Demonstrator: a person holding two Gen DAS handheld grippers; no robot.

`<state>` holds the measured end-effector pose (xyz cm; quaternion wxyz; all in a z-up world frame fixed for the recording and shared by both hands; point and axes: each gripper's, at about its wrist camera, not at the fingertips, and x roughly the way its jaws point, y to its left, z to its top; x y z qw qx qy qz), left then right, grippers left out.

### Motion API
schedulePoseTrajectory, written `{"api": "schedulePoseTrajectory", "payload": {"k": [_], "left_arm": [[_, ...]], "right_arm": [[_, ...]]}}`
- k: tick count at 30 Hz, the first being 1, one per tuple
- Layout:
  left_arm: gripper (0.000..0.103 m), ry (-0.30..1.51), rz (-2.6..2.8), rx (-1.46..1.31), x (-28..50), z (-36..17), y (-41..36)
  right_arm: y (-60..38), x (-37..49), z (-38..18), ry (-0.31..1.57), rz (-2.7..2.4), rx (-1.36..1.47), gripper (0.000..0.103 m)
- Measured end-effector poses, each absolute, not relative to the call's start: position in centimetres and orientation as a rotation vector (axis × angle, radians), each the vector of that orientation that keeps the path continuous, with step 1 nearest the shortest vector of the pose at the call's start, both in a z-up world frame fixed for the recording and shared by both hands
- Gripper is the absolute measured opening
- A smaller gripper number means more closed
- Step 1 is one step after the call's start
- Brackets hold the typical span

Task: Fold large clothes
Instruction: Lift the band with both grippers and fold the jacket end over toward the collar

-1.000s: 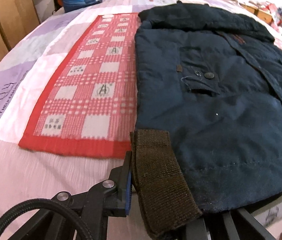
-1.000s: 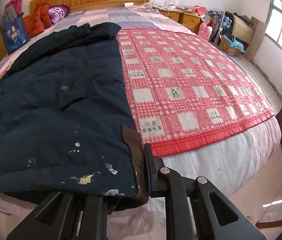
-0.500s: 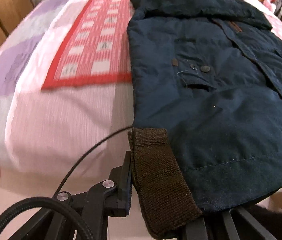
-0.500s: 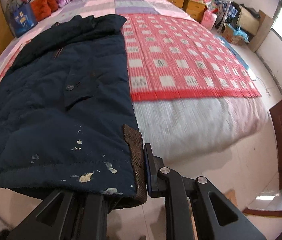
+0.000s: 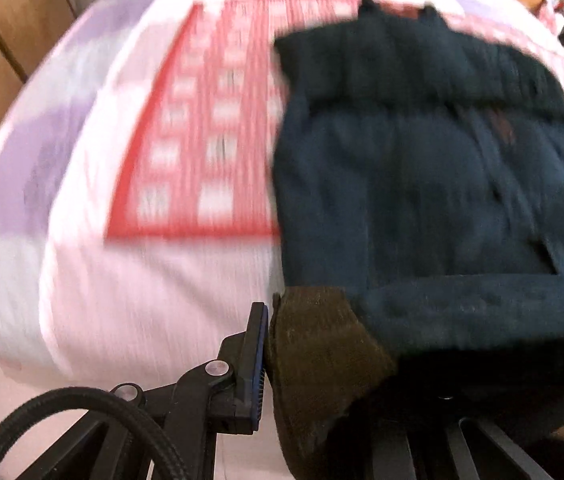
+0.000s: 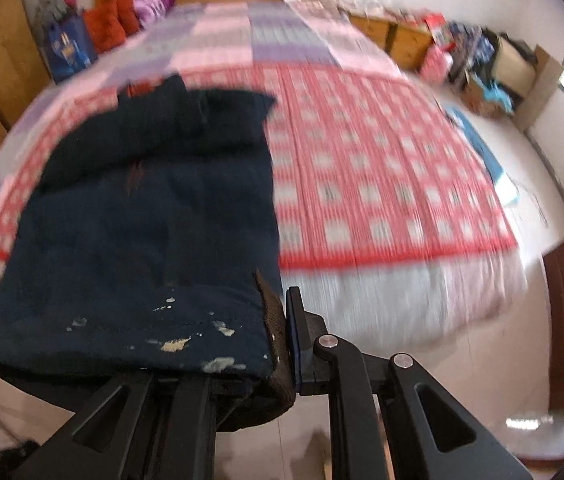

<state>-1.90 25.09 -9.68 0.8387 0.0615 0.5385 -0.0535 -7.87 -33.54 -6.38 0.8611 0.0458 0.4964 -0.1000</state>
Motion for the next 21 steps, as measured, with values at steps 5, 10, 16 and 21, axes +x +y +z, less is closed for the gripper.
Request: {"api": "schedulePoseTrajectory", "payload": {"k": [5,10,16,21], "left_arm": [[0.016,1.026,-0.088,0.159,8.9,-4.1,23.6],[0.016,0.978,-0.024,0.115,20.7,-1.8,22.4],[0.016,1.084,0.013,0.099,34.8,-5.7,21.2],[0.016,1.248,0.054,0.092,42.9,-13.1,19.7]], "right_arm": [[-35.8,2.1,-3.1,0.911,-0.144,0.067,0.013],[-38.1,15.2,-0.5,0.816,-0.085,0.048,0.013],[-40.0,30.8,-4.0,0.873,-0.089,0.052,0.013],[-40.9,40.3,-11.5,1.035,-0.164,0.074,0.013]]}}
